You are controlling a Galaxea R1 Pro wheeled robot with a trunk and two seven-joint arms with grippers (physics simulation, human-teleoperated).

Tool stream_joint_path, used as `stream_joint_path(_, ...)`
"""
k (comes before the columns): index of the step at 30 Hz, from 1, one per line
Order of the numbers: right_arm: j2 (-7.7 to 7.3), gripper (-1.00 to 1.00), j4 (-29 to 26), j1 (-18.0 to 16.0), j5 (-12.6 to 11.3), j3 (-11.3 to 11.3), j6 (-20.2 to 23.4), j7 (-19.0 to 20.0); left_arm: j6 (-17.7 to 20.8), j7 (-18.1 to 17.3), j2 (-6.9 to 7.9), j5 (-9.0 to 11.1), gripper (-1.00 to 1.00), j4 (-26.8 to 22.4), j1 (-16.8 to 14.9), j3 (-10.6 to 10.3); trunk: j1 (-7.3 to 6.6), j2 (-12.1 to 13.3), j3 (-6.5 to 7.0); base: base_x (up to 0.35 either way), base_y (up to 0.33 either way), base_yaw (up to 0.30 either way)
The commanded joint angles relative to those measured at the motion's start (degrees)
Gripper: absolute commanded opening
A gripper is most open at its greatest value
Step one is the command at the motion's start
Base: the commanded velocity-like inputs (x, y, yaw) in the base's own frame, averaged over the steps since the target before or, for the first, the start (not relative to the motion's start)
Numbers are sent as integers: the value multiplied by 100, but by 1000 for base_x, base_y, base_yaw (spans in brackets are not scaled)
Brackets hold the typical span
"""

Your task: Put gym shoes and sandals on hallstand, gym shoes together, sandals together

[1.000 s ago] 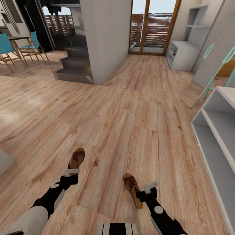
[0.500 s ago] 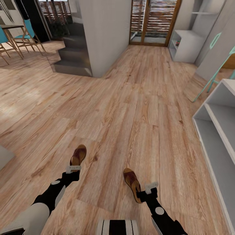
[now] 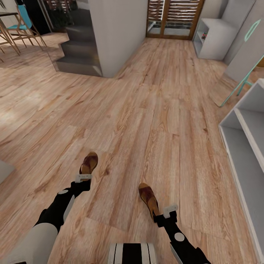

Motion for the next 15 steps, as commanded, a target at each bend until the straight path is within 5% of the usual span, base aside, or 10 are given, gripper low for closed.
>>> stream_joint_path(1,0,100,5,-3,54,12,-8,-38,29,-54,-7,-71,-100,-27,0,32,1,-3,-34,0,0,0)
stream_joint_path(15,0,100,-2,-3,54,14,-9,-38,-2,-58,-17,-74,-100,-88,6,28,37,-22,-467,0,0,0)
